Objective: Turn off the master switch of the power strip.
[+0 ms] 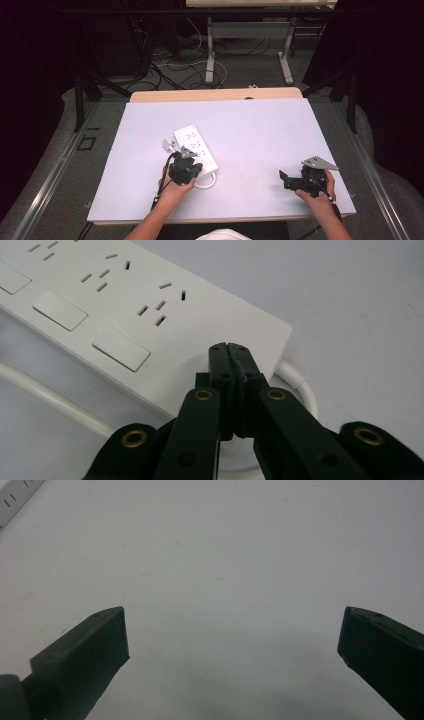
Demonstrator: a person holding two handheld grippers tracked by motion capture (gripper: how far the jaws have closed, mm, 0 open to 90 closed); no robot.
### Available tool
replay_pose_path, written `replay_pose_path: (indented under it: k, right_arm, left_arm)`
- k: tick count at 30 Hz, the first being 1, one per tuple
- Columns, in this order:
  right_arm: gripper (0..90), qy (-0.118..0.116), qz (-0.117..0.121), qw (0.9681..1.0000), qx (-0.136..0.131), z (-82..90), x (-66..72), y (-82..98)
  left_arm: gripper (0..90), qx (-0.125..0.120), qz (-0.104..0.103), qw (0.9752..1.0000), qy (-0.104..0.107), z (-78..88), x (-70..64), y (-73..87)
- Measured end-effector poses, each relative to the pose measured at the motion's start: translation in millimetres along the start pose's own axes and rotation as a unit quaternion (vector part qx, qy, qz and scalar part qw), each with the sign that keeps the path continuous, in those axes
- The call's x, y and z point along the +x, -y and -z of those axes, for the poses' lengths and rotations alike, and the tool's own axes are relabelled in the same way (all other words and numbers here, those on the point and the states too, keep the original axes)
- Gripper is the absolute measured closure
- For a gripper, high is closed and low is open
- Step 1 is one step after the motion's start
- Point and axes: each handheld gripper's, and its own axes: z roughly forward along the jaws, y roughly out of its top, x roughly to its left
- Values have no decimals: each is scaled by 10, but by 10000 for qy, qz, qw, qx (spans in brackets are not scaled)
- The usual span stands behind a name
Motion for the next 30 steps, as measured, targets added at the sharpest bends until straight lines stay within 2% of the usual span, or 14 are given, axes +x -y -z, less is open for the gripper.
replay_pose_path:
  k: [13, 18, 22, 24, 26, 30]
  right_arm:
    - [0, 4, -28, 10000, -33, 12, -8, 2]
    - [0, 6, 4, 10000, -43, 5, -13, -2]
    - [0, 2, -54, 10000, -16, 9, -7, -3]
    - [0, -12, -6, 10000, -43, 3, -14, -4]
    - [0, 27, -15, 10000, -86, -3, -2, -5]
    - [0, 6, -5, 10000, -67, -1, 5, 0]
  left_arm:
    - [898, 13, 95, 9999, 54, 4, 13, -3]
    - [864, -15, 188, 9998, 87, 17, 27, -1]
    - [842, -24, 180, 9998, 102, 34, 34, 4]
    - [835, -20, 206, 9997, 101, 46, 32, 7]
    - [819, -32, 301, 9995, 119, 61, 27, 11]
    - [784, -82, 308, 9994, 130, 82, 40, 9]
